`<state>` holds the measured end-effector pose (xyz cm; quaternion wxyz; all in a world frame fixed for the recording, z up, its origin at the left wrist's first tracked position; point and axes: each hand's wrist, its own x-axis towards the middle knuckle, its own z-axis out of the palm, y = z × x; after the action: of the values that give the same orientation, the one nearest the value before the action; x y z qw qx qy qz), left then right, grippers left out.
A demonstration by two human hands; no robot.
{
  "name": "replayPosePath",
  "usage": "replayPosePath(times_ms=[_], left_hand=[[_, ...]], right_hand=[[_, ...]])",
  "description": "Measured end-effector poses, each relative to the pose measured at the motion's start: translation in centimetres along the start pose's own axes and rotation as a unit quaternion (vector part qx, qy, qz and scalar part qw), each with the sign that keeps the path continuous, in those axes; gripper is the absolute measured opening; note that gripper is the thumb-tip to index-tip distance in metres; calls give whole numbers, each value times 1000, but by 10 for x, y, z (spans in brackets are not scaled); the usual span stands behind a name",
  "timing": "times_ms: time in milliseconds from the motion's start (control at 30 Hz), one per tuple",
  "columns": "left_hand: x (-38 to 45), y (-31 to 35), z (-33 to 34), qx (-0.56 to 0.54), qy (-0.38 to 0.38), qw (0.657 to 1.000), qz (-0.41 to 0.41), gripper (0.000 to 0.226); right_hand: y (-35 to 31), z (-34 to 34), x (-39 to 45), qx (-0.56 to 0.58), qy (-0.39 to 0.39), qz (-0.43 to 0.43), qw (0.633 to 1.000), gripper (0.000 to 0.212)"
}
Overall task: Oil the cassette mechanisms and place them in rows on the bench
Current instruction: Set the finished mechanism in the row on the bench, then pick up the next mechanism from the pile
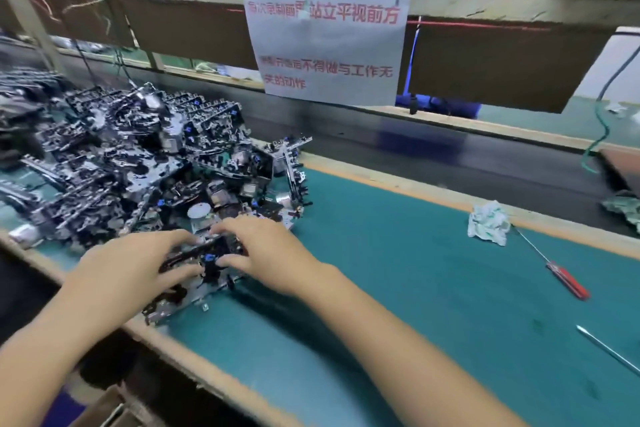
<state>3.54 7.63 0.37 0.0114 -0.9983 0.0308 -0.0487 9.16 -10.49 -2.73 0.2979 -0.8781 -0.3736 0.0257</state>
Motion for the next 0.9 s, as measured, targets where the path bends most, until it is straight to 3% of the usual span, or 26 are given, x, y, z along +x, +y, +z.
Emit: replayPosePath(times_ms=[67,167,267,433,500,633,833,900], left_hand=[[1,-8,5,-11,15,1000,23,51],[0,-16,6,-56,39,995,73,31],[7,-16,7,-71,12,994,83,32],[24,46,1,-91,13,973,210,35],[27,93,-10,-117,45,949,290,34],[30,197,-24,-155,175,861,452,29],[12,315,15,-89,318,776,538,5],[-1,338,40,-111,353,738,564,17]], right_hand=[[-1,-4,1,0,2,-15,1000,42],[-6,-13,-9,30,20,-45,998,39],[-4,-28,-32,57,50,-54,996,38],[13,-74,-96,73,106,-14,992,35],[27,-92,-130,53,139,13,989,32],[54,-116,-213,-9,250,79,965,28],[77,-108,-322,-218,337,171,900,26],[80,-97,-349,-266,333,196,883,31]])
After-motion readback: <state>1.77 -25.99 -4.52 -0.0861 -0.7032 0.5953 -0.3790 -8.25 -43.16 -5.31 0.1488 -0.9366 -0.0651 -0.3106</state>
